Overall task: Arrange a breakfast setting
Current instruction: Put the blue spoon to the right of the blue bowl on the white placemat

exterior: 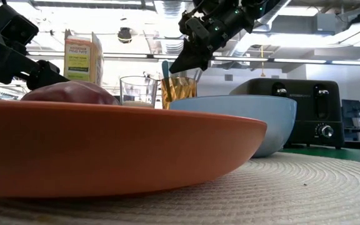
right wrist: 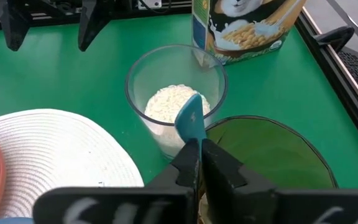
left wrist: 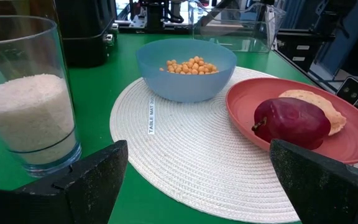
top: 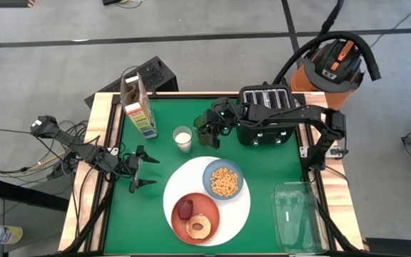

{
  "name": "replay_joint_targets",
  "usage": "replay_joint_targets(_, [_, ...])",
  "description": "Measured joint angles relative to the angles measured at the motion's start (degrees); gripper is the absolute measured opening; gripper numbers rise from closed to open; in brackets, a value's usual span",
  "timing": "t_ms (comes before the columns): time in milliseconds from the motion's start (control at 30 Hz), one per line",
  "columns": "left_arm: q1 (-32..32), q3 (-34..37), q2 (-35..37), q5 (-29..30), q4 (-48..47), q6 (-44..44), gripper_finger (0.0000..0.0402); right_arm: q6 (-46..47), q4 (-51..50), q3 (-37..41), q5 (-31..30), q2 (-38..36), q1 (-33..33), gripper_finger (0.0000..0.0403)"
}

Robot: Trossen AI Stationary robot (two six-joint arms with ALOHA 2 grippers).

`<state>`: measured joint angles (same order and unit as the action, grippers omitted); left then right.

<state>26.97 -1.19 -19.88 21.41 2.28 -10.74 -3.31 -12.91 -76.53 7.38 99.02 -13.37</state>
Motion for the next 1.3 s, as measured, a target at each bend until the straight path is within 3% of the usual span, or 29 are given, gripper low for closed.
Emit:
replay_joint_targets(333, [0.00,0.00,0.02,0.00,-0.01,0.00,0.0378,-0.02,-2.54,0.04,0.02,-0.02,0.69,0.0088])
replay_joint_targets(833, [0.01,0.00,0.00,0.00,-0.02,0.00,0.0378,4.32,4.36,0.04,-0.06,-0.02,0.50,0.0227])
replay_joint_targets(1300, [0.01,0.00,0.02,-0.02,-0.02,0.00,0.0378,6.45,9.20,0.12,-1.86,3.53,0.31,0.0240])
